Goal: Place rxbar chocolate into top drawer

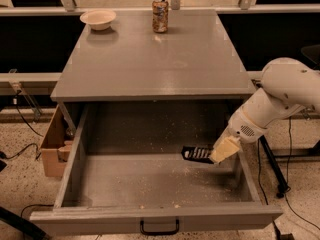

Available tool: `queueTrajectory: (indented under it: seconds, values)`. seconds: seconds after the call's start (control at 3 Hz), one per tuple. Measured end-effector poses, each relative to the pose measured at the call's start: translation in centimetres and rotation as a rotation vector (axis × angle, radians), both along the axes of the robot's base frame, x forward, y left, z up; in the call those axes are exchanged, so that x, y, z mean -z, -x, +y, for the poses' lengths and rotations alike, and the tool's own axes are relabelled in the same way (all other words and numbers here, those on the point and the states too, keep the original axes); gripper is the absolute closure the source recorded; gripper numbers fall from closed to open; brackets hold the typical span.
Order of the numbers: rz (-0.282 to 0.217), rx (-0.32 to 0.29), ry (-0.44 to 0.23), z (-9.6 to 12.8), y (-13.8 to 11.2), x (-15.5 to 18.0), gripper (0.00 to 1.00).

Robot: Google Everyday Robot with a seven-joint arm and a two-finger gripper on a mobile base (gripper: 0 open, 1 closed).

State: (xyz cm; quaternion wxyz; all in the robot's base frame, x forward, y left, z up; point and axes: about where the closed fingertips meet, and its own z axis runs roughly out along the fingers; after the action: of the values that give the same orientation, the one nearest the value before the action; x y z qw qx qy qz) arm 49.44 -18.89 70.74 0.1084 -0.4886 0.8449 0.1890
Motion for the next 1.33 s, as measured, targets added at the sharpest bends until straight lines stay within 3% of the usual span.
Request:
queueTrajectory:
  seconds: [0.67,1.0,1.33]
  values:
    - [0.004,-0.004,0.000,0.18,0.09,0.19,0.12]
    - [0.006,-0.006,0.000,0.25,0.12,0.26,0.00]
    - [0.006,-0.006,0.000,0.25,0.12,0.26,0.00]
